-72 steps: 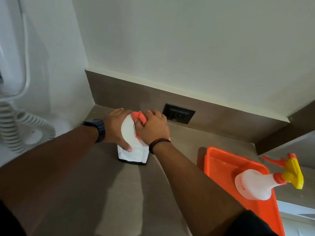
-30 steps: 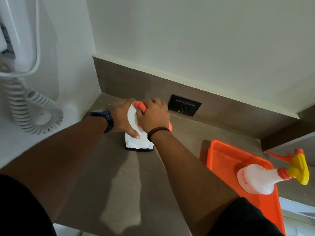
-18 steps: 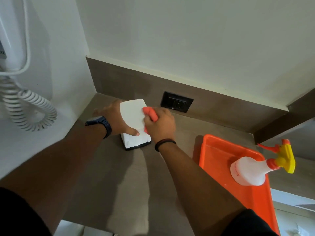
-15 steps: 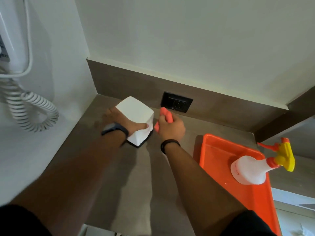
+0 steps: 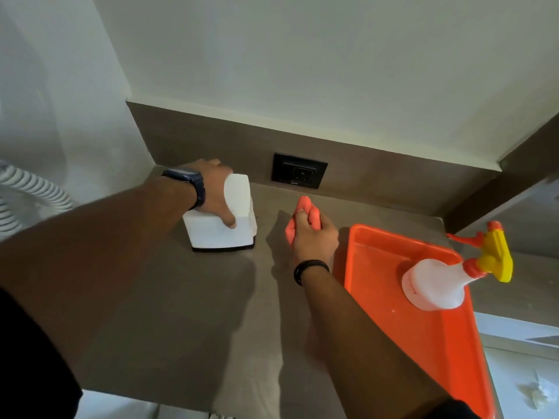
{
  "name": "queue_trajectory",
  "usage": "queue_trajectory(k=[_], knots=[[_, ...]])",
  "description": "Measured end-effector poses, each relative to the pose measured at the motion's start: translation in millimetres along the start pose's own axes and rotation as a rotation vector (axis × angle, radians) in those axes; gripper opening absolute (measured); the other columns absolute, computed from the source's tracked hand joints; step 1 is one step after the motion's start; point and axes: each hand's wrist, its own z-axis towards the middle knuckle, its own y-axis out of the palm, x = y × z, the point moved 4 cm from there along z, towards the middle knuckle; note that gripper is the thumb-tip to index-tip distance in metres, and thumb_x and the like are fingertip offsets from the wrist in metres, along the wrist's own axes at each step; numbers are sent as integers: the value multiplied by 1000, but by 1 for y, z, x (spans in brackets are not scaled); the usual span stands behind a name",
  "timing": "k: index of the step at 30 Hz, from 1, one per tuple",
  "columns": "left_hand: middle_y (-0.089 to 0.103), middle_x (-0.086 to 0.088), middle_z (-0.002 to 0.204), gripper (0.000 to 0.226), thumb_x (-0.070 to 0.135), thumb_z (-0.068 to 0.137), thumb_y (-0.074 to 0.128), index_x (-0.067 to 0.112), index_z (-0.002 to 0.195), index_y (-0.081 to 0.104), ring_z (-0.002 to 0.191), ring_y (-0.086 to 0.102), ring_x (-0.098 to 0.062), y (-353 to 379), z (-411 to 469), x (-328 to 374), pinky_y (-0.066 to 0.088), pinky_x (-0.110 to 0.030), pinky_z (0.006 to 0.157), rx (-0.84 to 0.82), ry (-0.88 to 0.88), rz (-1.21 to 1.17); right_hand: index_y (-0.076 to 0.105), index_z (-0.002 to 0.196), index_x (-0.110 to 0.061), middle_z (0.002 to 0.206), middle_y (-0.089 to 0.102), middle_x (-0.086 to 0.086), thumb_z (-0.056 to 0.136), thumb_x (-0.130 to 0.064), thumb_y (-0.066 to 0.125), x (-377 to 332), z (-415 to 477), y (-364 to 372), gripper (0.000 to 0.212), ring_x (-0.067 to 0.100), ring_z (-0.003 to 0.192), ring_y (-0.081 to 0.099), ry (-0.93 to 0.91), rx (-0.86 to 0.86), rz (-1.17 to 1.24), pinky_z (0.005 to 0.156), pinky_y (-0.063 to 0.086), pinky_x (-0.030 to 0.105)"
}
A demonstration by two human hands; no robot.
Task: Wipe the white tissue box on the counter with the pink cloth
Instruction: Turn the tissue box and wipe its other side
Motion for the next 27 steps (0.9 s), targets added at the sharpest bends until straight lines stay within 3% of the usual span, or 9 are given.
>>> queue_trajectory(k=[5,7,9,12,16,19,21,24,27], knots=[[60,-13,121,93,77,61,65,13,128,53,82,50,-28,13,-4,1,43,-35,71,11,-359,-246,73,77,-43,85,76,-6,67,-53,64,9,-2,2,17,20,89,73,62,32,134,88,59,48],[50,-16,134,123,89,41,64,15,137,42,99,52,-32,14,-7,-6,46,-42,82,-19,-393,-314,71,75,-30,81,75,2,67,-58,61,11,-4,5,30,23,82,71,72,35,141,85,60,49],[23,-13,153,158,97,16,56,21,147,12,133,32,-38,9,-7,-14,35,-55,102,-18,-280,-177,69,66,-29,75,73,-4,63,-55,63,17,-5,8,27,23,82,71,128,101,191,86,59,50],[-5,-1,160,171,99,4,49,28,145,-15,145,-1,-29,14,1,-15,10,-55,115,-49,69,103,65,57,-26,57,63,-15,77,-46,69,23,-10,24,28,9,64,63,170,31,246,74,61,34],[10,-3,157,167,89,8,62,27,144,-13,144,5,-25,35,7,-15,9,-46,117,-69,218,164,64,66,-19,60,60,-5,87,-32,71,24,-21,51,26,7,57,60,203,-82,322,65,53,27],[33,-4,145,150,83,14,64,23,140,10,135,27,-23,38,8,-13,19,-43,114,48,270,150,73,102,-12,74,67,-11,91,-28,69,16,-27,76,20,-11,56,61,203,-263,346,54,48,7],[44,-1,133,139,82,15,64,22,134,24,123,40,-22,36,8,-13,26,-43,110,102,293,136,64,128,-22,103,68,-18,94,-39,62,5,-33,91,38,-18,83,61,187,-391,322,68,46,0],[48,0,130,136,81,16,64,23,134,29,118,45,-22,34,7,-14,29,-43,109,118,305,123,56,138,-27,136,58,-13,97,-46,53,-4,-38,108,45,0,122,53,184,-415,299,105,41,20],[48,-1,129,132,78,17,65,20,131,31,118,44,-22,33,5,-12,29,-42,110,128,295,112,63,131,-22,128,66,-7,99,-45,51,-1,-39,109,42,9,121,58,193,-360,309,106,44,28]])
